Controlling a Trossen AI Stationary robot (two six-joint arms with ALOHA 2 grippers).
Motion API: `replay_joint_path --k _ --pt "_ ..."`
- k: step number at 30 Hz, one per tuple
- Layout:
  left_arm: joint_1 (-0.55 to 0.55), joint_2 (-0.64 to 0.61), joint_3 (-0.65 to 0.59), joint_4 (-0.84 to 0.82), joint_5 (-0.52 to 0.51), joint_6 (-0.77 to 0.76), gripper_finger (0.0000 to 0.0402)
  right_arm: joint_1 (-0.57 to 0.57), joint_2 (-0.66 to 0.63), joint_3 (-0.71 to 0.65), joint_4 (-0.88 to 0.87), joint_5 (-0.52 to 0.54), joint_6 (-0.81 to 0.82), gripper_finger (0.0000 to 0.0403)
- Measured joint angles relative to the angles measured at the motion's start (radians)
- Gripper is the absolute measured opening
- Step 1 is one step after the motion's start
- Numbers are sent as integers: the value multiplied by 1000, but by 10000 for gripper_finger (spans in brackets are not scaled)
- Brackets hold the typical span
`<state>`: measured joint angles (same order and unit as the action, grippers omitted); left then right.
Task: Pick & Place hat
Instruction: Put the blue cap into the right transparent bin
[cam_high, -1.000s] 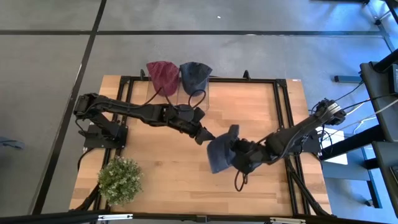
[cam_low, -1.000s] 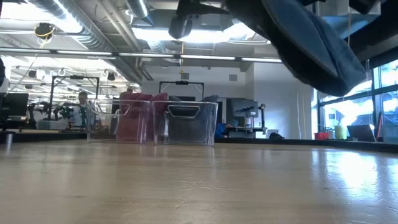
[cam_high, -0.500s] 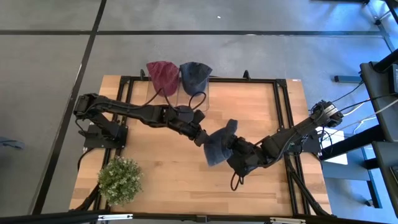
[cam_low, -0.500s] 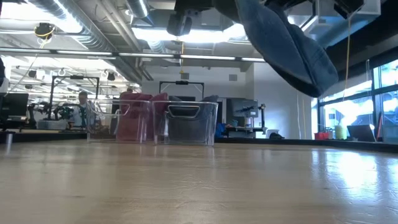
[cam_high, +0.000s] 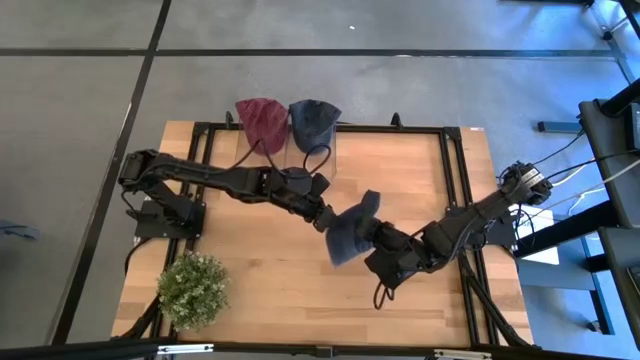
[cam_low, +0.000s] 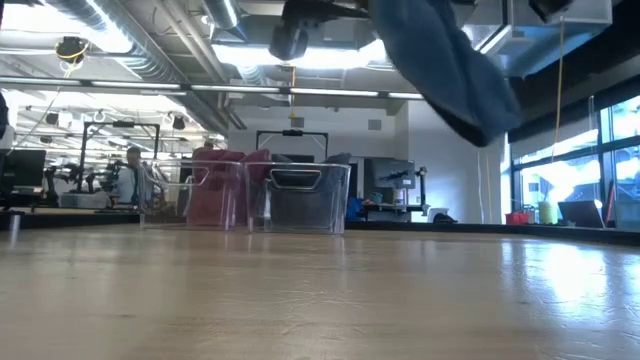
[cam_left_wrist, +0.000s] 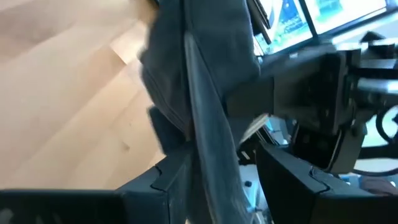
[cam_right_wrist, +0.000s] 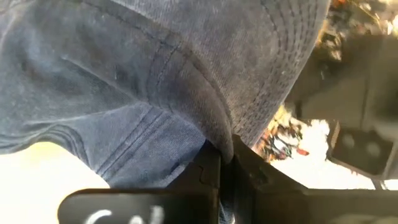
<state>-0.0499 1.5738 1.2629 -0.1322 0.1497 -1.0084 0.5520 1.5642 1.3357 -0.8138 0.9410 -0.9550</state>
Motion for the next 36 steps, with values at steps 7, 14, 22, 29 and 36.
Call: replay_joint_path --k 7,14,22,29,36 --pt "-22 0 0 3 -1 26 164 -6 0 0 25 2 -34 13" --pt "-22 0 0 8 0 26 161 -7 0 0 48 5 -48 14" --pt "-22 0 0 6 0 35 79 -6 0 0 48 7 -49 17" --pt "-22 1 0 4 -7 88 12 4 0 0 33 17 0 29" --pt "-35 -8 2 13 -69 184 8 23 -106 -1 -53 -52 381 56"
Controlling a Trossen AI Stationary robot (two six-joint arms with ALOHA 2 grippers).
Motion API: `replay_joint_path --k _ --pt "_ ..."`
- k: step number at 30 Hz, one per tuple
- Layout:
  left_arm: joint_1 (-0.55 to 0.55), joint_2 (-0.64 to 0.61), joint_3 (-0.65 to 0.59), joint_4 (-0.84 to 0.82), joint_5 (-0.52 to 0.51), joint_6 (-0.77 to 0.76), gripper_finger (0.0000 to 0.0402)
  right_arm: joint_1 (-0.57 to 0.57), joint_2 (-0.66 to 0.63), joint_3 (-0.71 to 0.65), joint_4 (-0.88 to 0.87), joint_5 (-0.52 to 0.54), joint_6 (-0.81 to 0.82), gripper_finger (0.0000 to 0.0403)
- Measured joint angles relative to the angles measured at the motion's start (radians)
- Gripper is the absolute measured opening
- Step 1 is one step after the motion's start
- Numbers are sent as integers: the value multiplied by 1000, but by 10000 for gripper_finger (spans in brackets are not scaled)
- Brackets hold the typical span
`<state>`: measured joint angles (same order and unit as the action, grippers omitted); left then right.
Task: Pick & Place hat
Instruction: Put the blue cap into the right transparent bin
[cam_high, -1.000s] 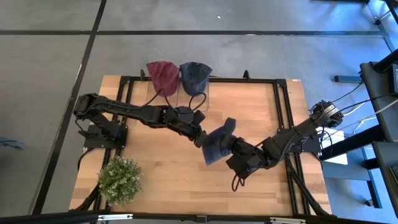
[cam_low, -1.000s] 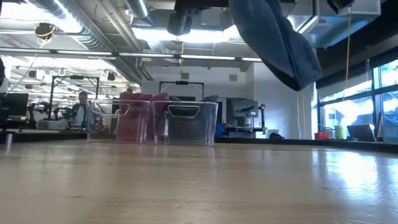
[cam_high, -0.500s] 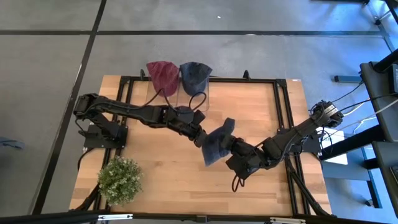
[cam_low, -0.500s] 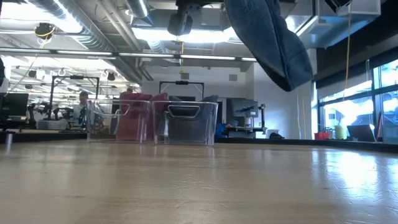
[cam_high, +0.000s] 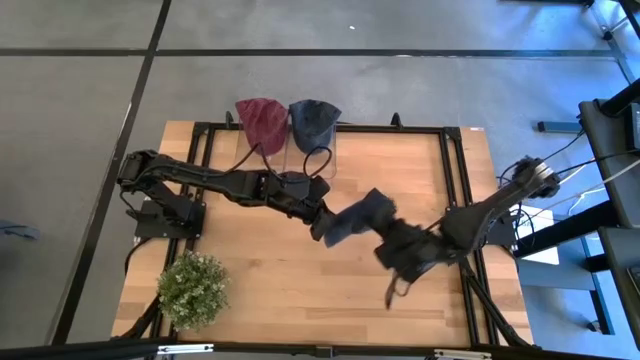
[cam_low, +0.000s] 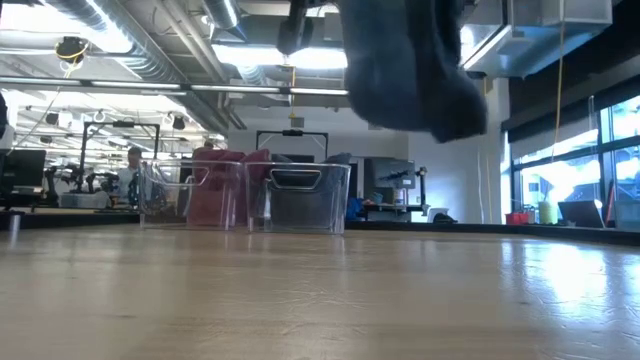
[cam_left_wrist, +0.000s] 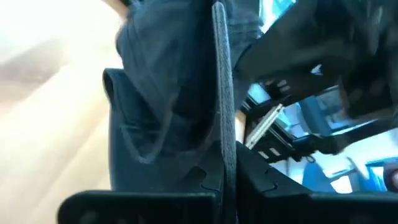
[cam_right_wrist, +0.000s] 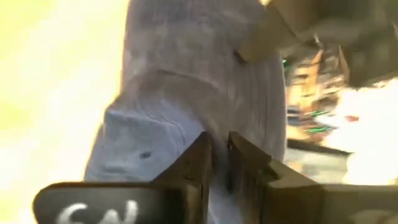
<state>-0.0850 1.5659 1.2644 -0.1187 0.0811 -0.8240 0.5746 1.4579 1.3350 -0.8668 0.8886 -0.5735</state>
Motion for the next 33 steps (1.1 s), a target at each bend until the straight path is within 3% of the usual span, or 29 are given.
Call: replay_joint_path --k 4,8,15,20,25,31,33 --pt "-18 -21 -2 35 -5 180 7 -4 -119 0 -121 -163 299 59" --pt "-47 -64 -2 48 -33 342 9 -12 -244 0 -163 -263 479 61" --pt "-43 -153 -1 55 -72 552 9 -22 -433 0 -19 -270 572 61" --pt "-14 -170 -2 88 -58 684 9 -35 -502 0 159 -271 492 61" --pt "44 -199 -126 293 40 712 9 -35 -525 0 249 -266 389 61" --pt "129 -281 -407 823 182 606 9 -80 -500 0 327 -203 354 78" --pt "149 -299 -463 913 208 581 9 -119 -478 0 383 -203 325 96"
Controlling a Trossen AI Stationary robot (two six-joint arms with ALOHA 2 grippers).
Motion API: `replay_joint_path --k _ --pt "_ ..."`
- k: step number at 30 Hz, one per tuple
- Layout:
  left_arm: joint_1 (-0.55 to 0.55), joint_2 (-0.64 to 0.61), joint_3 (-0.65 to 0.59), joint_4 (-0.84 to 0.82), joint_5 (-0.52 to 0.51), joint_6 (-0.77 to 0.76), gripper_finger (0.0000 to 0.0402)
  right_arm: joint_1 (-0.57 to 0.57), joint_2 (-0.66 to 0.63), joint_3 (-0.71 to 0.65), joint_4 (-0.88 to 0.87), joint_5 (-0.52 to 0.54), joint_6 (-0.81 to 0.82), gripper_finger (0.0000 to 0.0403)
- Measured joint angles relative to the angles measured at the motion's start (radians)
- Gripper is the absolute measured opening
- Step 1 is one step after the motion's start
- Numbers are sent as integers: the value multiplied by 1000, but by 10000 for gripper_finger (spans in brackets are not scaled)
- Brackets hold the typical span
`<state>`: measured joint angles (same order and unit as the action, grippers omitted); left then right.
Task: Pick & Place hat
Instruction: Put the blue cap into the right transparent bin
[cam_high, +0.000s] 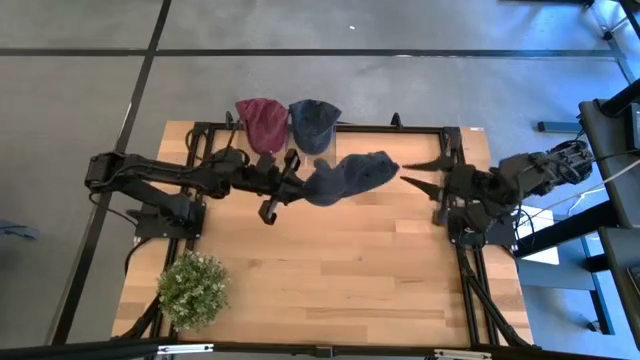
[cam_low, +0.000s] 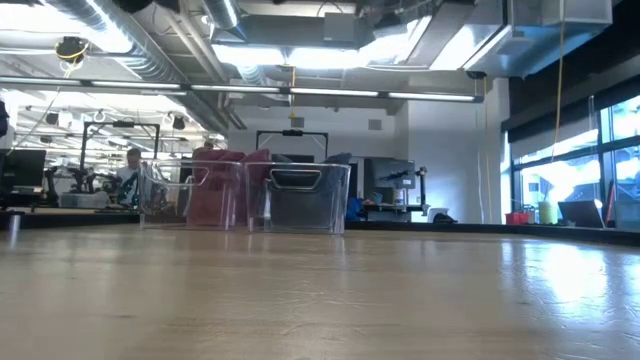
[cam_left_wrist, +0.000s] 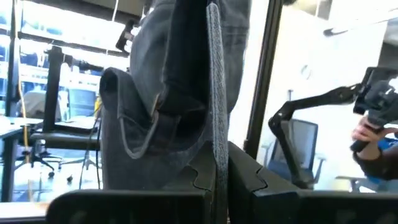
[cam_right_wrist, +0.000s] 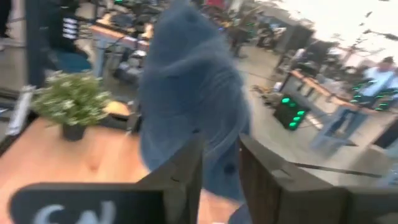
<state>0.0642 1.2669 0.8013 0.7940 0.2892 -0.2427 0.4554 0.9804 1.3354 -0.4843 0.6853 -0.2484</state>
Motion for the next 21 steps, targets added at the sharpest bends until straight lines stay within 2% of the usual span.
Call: replay_joint_path --k 7,11,16,21 --pt "69 -12 -43 23 83 -9 9 -145 107 0 232 2 -170 185" --pt "118 -12 -43 18 155 -17 9 -174 152 0 288 4 -203 215" --pt "156 -12 -43 19 253 -49 9 -208 183 0 282 -38 -192 224" --pt "182 -12 -43 19 320 -51 10 -264 189 0 273 -81 -108 209"
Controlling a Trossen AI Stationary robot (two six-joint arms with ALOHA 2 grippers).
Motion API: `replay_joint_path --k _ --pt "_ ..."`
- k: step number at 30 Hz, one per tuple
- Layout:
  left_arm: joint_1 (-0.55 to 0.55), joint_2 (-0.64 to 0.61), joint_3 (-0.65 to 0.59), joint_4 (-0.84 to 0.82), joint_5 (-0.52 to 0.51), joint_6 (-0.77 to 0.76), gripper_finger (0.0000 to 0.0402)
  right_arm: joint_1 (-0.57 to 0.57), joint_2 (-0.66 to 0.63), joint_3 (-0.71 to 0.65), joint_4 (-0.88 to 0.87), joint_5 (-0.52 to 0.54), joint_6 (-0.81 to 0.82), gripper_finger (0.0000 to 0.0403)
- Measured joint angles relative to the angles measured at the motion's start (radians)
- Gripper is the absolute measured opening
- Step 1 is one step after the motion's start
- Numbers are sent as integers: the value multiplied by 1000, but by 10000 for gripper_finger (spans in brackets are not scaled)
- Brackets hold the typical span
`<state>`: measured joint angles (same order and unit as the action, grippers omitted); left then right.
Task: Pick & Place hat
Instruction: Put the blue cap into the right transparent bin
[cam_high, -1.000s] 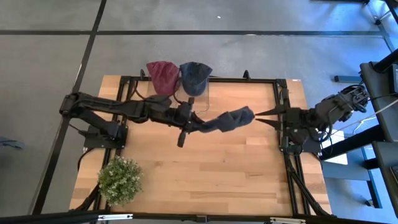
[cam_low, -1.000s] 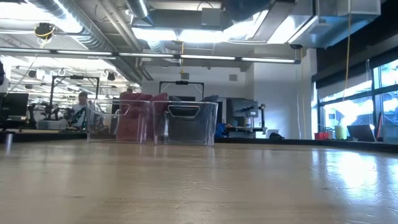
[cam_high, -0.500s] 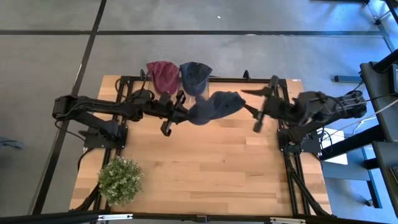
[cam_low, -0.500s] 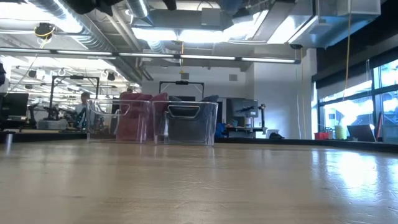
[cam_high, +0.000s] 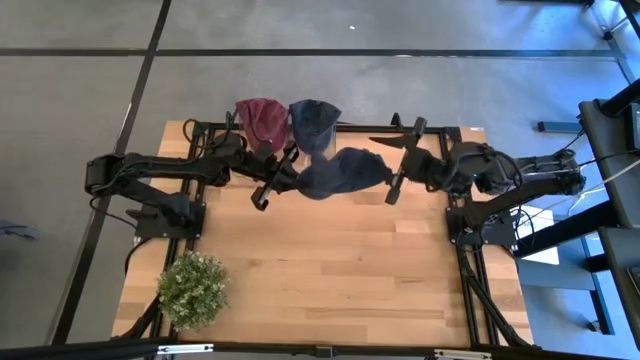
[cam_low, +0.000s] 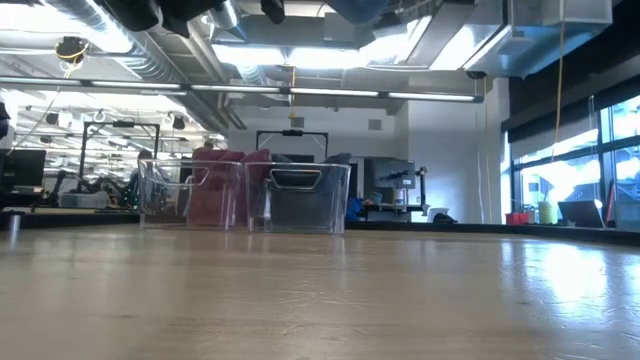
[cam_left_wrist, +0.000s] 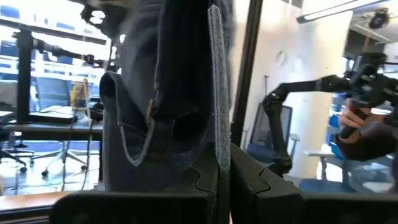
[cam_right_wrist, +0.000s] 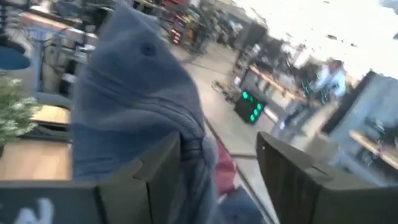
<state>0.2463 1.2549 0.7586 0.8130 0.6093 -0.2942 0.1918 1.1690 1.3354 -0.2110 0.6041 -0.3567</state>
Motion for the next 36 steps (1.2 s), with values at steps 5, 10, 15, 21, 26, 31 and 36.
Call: replay_joint_path --k 5,10,15,21,26,31,36 --pt "13 0 0 0 33 -8 10 -71 -4 0 -41 -150 151 189" --pt "25 0 0 0 75 -26 10 -121 -4 0 -64 -296 232 169" --pt "25 0 0 0 94 -26 10 -146 -12 0 -96 -379 329 155" --pt "25 0 0 0 94 -25 10 -155 -18 0 -109 -455 399 123" --pt "25 -1 0 0 89 -25 10 -155 -27 0 -97 -460 375 60" --pt "25 -1 0 -1 60 -25 19 -155 -27 0 -97 -492 365 22" --pt "38 -1 0 0 59 -10 33 -155 -26 0 -92 -487 370 22"
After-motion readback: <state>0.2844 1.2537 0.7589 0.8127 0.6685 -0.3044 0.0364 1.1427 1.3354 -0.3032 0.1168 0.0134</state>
